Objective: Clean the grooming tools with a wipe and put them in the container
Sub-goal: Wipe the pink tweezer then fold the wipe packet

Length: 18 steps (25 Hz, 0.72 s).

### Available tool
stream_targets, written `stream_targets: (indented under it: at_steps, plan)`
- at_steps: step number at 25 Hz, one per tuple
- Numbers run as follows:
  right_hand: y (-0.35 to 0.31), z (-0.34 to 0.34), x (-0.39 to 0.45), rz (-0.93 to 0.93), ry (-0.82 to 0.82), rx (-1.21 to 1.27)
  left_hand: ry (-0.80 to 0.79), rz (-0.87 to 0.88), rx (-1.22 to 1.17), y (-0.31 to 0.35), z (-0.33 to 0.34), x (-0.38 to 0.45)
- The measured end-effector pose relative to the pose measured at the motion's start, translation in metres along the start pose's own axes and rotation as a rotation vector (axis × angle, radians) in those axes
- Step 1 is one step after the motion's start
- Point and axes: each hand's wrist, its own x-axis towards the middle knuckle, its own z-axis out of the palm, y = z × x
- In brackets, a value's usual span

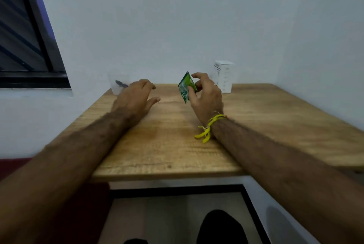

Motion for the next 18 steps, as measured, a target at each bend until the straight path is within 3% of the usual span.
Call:
stream_targets:
  at_steps: [6,8,10,12,14,18]
  plan:
    - [-0.035,-0.083,-0.040,-0.008,0.205,0.068,0.237,0.061,-0.242,0.113,-0.042,-0.051]
    - [-0.037,-0.125,-0.066,-0.052,0.314,0.042,0.302,0.178,-0.282,0.158,-0.042,-0.078]
    - [-0.032,-0.163,-0.094,-0.038,0.414,0.037,0.508,0.341,-0.249,0.192,-0.033,-0.101]
    - [-0.018,-0.201,-0.133,0.040,0.498,-0.007,0.697,0.445,-0.367,0.232,-0.012,-0.125]
    - [0.003,-0.231,-0.181,0.144,0.550,-0.058,0.593,0.494,-0.493,0.273,0.024,-0.149]
    - [0.056,-0.267,-0.295,0.467,0.569,-0.175,-0.211,0.361,-0.551,0.339,0.120,-0.200]
